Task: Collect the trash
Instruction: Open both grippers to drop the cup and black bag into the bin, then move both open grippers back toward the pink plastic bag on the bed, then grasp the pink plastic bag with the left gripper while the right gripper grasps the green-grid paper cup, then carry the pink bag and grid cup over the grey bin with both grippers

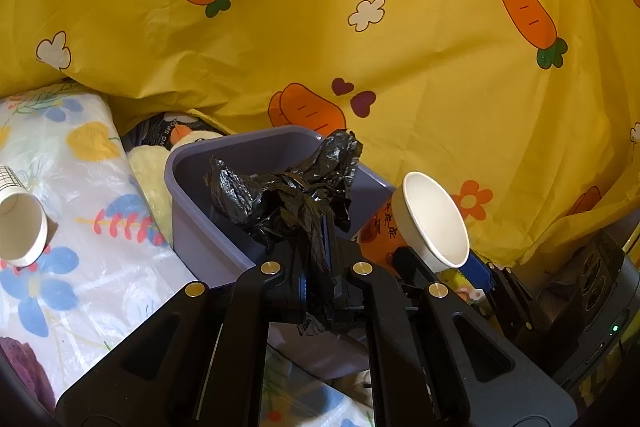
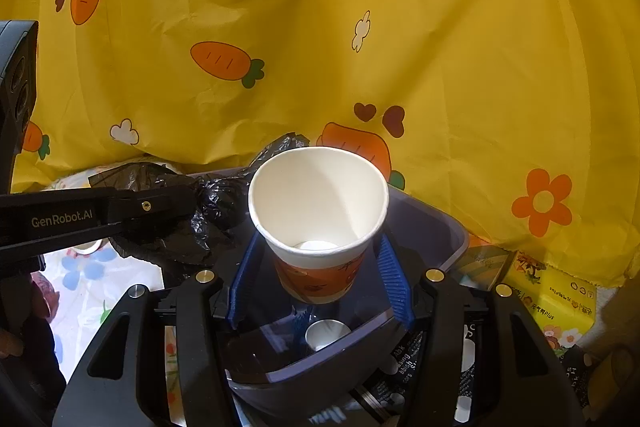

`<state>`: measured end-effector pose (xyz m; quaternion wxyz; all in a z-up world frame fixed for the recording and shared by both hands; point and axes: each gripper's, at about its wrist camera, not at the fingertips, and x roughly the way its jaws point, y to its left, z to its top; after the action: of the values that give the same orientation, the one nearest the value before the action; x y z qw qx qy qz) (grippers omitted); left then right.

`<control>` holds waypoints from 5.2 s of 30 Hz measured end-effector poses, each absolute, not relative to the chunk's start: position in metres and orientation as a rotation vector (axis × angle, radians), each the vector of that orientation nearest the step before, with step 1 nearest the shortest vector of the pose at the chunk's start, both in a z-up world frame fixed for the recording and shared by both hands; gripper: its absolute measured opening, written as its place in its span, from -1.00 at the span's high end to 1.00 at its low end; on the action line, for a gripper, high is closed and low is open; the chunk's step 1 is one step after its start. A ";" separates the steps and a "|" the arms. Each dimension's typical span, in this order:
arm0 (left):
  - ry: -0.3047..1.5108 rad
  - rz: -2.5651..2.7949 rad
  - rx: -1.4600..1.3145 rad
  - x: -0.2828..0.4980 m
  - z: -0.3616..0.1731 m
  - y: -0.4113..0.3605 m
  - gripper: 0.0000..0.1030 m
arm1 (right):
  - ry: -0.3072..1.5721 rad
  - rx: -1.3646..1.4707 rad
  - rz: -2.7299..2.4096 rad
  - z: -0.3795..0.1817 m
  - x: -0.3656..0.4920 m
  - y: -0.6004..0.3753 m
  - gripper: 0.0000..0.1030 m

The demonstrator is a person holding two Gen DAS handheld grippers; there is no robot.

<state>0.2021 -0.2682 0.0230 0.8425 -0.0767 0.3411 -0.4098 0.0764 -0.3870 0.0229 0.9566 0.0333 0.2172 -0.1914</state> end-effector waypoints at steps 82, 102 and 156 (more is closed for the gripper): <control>0.774 -0.328 -0.289 0.165 -0.043 -0.016 0.38 | 0.560 0.014 0.038 0.009 0.121 -0.206 -0.36; 0.621 0.015 -0.301 0.128 -0.003 0.103 0.38 | 0.755 0.046 0.144 -0.015 0.238 -0.160 0.46; 0.551 -0.131 -0.182 0.055 0.027 0.024 0.37 | 0.537 -0.008 0.281 0.036 0.032 -0.185 0.92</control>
<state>0.0554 0.0244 0.0265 0.9561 -0.0897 0.2715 -0.0645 0.0324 -0.1852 0.0364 0.9544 -0.0041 0.2644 0.1385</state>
